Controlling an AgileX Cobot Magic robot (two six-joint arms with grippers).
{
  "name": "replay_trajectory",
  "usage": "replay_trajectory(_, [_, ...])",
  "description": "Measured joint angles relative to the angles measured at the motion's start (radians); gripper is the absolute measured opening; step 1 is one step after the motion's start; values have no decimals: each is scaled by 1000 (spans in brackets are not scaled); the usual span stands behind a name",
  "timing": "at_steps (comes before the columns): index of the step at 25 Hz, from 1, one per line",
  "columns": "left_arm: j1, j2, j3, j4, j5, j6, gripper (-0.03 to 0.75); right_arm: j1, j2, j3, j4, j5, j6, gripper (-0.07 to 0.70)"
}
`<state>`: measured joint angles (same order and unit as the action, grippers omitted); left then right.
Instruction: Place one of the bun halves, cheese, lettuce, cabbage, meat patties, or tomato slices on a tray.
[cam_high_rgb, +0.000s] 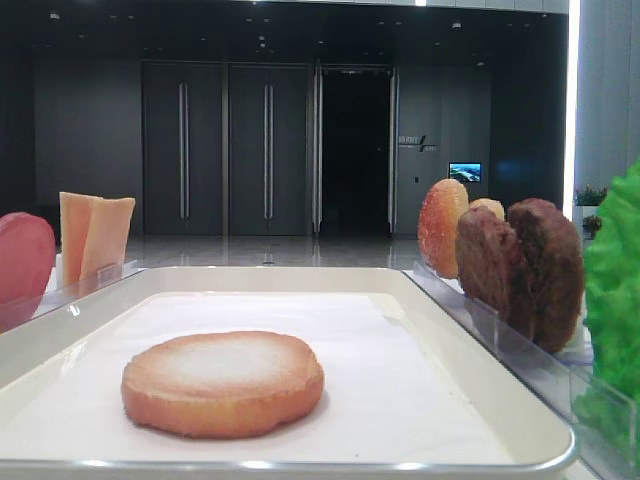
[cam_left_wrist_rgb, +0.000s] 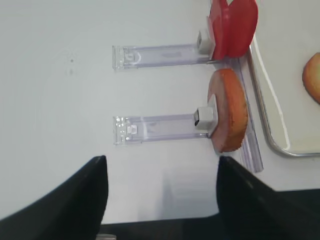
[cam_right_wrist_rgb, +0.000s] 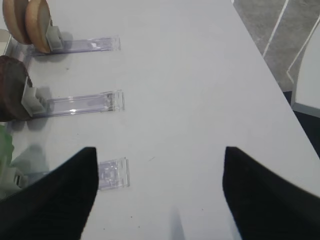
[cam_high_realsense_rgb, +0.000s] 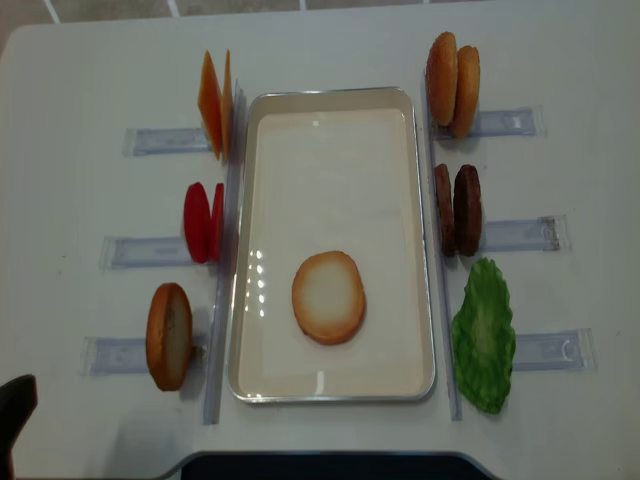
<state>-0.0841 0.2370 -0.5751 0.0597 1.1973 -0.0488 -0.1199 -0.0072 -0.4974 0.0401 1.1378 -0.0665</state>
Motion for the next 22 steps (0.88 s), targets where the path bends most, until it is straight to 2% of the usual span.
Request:
replay_trajectory(9, [0, -133, 43, -3, -4, 6, 517, 0, 0, 0, 0, 0, 0, 524])
replay_trajectory(15, [0, -181, 86, -4, -65, 7, 517, 0, 0, 0, 0, 0, 0, 524])
replay_trajectory(22, [0, -189, 90, -7, -86, 22, 517, 0, 0, 0, 0, 0, 0, 524])
